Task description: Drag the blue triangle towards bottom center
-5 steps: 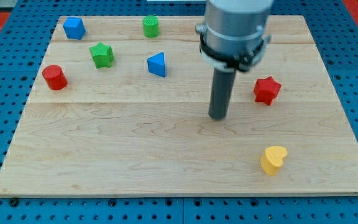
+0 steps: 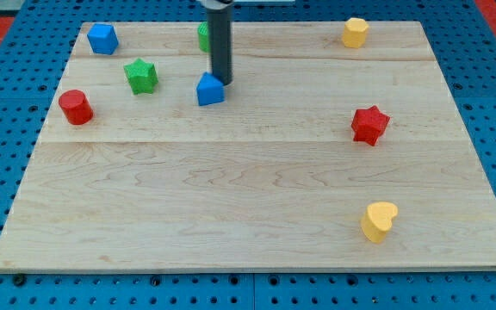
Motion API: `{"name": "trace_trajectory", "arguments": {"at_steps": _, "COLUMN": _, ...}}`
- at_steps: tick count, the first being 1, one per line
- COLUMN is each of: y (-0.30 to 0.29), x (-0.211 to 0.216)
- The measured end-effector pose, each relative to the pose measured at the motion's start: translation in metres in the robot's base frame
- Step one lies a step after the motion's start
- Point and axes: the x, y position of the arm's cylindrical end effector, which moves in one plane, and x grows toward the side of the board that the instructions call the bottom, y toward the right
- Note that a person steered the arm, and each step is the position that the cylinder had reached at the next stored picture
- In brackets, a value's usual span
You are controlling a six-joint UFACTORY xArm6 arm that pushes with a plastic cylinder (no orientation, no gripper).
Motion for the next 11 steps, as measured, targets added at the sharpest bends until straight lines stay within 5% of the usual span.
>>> {"name": "trace_trajectory", "arguments": {"at_steps": 2, "y": -0.023, "x": 0.076}}
{"name": "trace_trajectory", "arguments": {"at_steps": 4, "y": -0.043, "x": 0.042}}
{"name": "trace_trajectory", "arguments": {"at_steps": 7, "y": -0.085, "x": 0.088}}
{"name": "trace_trajectory", "arguments": {"at_steps": 10, "y": -0.028, "x": 0.074}}
{"name": "trace_trajectory", "arguments": {"at_steps": 11, "y": -0.001, "x": 0.136}}
